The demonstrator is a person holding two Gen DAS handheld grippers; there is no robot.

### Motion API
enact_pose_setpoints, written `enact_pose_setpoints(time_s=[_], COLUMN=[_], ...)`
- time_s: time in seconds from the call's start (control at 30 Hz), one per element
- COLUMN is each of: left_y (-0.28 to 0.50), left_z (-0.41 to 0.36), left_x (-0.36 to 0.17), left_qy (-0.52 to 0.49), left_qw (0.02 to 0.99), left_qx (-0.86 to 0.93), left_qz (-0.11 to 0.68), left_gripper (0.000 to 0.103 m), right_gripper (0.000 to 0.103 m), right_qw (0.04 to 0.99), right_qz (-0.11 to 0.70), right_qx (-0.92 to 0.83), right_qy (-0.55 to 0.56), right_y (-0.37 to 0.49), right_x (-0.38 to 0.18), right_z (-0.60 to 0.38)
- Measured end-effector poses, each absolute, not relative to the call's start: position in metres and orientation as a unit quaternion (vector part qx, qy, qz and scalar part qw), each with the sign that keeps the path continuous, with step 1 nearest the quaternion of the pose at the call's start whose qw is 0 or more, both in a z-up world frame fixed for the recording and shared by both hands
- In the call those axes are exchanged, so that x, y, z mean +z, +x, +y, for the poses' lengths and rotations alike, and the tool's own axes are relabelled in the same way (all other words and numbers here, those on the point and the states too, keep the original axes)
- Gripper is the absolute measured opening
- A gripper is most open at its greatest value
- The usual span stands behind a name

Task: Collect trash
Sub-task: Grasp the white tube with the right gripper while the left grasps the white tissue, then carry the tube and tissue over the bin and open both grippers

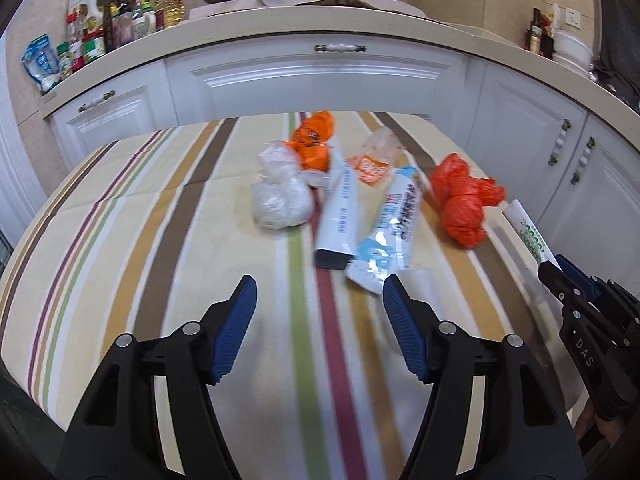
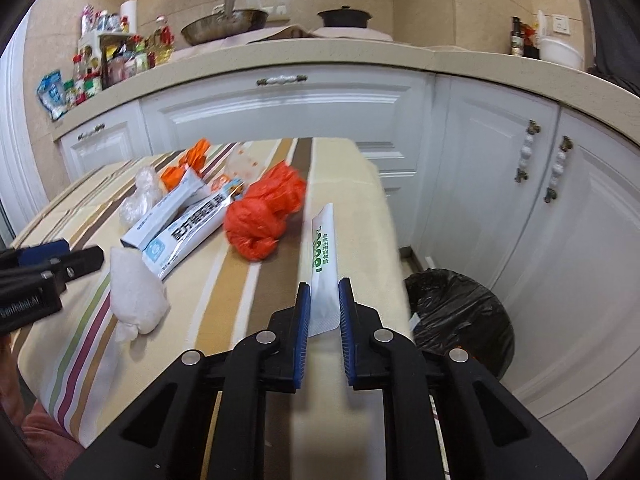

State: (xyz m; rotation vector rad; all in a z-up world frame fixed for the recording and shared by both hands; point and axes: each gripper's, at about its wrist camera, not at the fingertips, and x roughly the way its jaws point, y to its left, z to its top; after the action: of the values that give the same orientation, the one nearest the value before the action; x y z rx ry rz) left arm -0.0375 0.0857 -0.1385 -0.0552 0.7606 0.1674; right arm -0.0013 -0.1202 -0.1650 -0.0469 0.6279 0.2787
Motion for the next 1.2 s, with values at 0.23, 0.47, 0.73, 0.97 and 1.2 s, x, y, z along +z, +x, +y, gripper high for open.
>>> enact_pose_setpoints(time_s=[0.23, 0.47, 0.73, 0.97, 1.2], left_y=[-0.034, -0.028, -0.029, -0.036, -0.030], left_z=[0.050, 0.034, 0.030, 0.025, 0.002], left_x=[-0.137, -0.150, -0.162, -0.149, -0.120], left_qy=[-0.011, 0.007, 0.010, 0.029, 0.057], left_qw=[0.930, 0.924, 0.916, 0.926, 0.945], left_qx=[0.059, 0.062, 0.039, 0.031, 0.010], left_qz=[0.362, 0.377, 0.399, 0.375, 0.322], left_gripper=[0.075, 0.059, 0.027, 0.022, 0.022], right_gripper=[0.015, 0.015, 0.015, 0.015, 0.015], right_qw=[0.951, 0.953, 0.953, 0.956, 0.963], right_qz=[0.288, 0.284, 0.282, 0.277, 0.263], right_qx=[0.115, 0.107, 0.104, 0.094, 0.062], right_qy=[-0.007, 0.012, 0.020, 0.018, 0.008], right_y=[-0.010, -0.011, -0.011, -0.012, -0.010], right_x=[-0.156, -0.159, -0.161, -0.157, -0.147], right_z=[-0.150, -0.167, -0.175, -0.178, -0.195])
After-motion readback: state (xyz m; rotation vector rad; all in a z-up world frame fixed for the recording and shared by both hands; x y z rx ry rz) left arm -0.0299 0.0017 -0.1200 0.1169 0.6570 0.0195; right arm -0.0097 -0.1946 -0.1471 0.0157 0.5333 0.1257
